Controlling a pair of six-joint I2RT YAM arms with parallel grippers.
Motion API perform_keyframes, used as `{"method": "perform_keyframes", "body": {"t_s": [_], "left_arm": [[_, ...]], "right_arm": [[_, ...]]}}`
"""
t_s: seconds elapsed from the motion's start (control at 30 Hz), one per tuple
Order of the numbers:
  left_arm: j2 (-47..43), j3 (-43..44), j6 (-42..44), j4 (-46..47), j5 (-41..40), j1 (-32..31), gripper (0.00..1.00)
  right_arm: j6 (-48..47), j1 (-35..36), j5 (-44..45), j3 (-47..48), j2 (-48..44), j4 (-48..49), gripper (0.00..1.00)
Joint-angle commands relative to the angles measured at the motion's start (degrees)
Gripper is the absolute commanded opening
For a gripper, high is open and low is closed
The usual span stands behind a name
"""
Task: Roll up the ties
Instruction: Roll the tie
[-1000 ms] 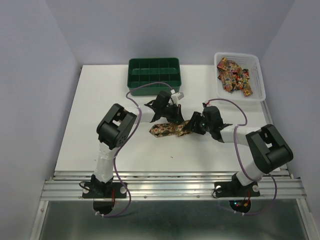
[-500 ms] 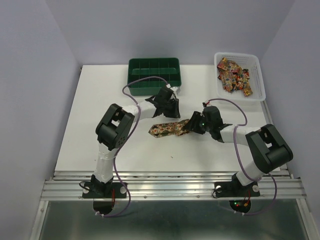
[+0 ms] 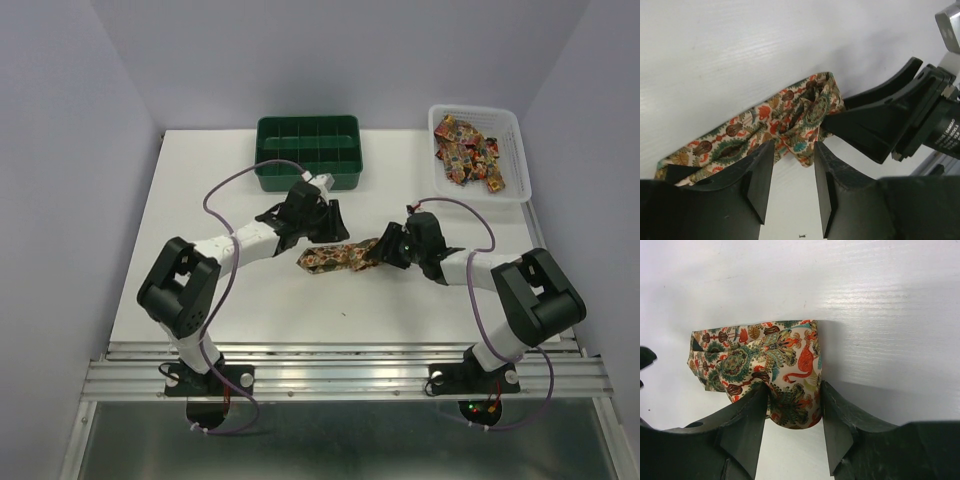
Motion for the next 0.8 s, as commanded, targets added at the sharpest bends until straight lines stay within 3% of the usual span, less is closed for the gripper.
{"method": "perform_keyframes", "body": {"t_s": [0.0, 0.3, 0.77], "left_arm": [[-2.5, -5.0, -3.0, 8.3, 8.5, 0.0, 0.49], [5.0, -4.8, -5.2, 14.3, 15.3, -1.7, 0.50], [7.2, -0.9, -3.9, 7.0, 2.5, -1.8, 0.50]], "right_arm": [[0.9, -0.1, 0.8, -0.4, 0.2, 1.0, 0.51], [2.0, -0.1, -0.1, -0.3, 0.7, 2.1, 0.52], [1.5, -0.1, -1.4, -0.2, 1.6, 2.0, 0.52]]}}
